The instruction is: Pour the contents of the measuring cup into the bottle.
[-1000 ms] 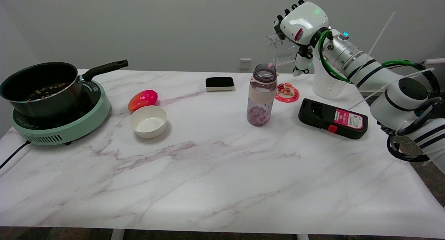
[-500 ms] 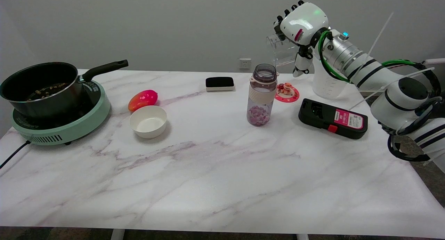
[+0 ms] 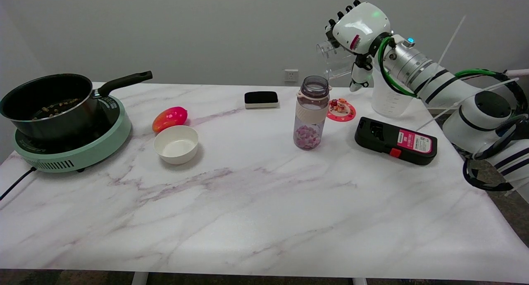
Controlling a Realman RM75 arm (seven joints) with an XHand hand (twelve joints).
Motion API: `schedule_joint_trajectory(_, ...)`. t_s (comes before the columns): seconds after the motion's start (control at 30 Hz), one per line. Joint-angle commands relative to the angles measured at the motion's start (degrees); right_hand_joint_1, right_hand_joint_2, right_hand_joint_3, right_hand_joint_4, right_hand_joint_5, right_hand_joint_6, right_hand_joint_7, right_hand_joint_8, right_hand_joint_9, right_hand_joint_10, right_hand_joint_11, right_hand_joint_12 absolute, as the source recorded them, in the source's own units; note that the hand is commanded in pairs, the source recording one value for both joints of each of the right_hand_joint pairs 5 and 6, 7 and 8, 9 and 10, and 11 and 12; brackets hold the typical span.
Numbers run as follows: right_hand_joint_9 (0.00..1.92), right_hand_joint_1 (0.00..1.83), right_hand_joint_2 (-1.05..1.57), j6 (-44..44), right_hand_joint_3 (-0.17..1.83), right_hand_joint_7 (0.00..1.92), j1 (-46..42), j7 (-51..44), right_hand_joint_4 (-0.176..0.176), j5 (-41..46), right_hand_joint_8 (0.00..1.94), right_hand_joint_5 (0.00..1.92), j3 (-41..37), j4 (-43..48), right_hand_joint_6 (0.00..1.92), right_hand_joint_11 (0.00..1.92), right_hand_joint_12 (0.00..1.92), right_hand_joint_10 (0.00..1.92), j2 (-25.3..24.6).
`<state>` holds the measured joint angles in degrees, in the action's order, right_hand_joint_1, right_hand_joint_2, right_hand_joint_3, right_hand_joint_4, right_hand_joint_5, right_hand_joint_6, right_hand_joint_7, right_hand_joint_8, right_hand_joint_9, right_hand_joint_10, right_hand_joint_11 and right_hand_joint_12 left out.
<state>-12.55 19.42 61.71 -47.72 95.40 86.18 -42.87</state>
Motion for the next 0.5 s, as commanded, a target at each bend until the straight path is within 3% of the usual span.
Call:
schedule_joint_trajectory(0.03,1.71,1.18,1.57,-0.2,0.34,1.92,0.05,0.24,0.0,-0.79,1.92,1.92,0.11,0.93,1.92,1.4,1.4,1.71,0.22)
schedule_joint_trajectory(0.5,1.71,1.18,1.57,-0.5,0.33,1.92,-0.32,0.32,0.0,-1.31,1.92,1.92,0.35,4.64,1.92,1.4,1.4,1.71,0.22)
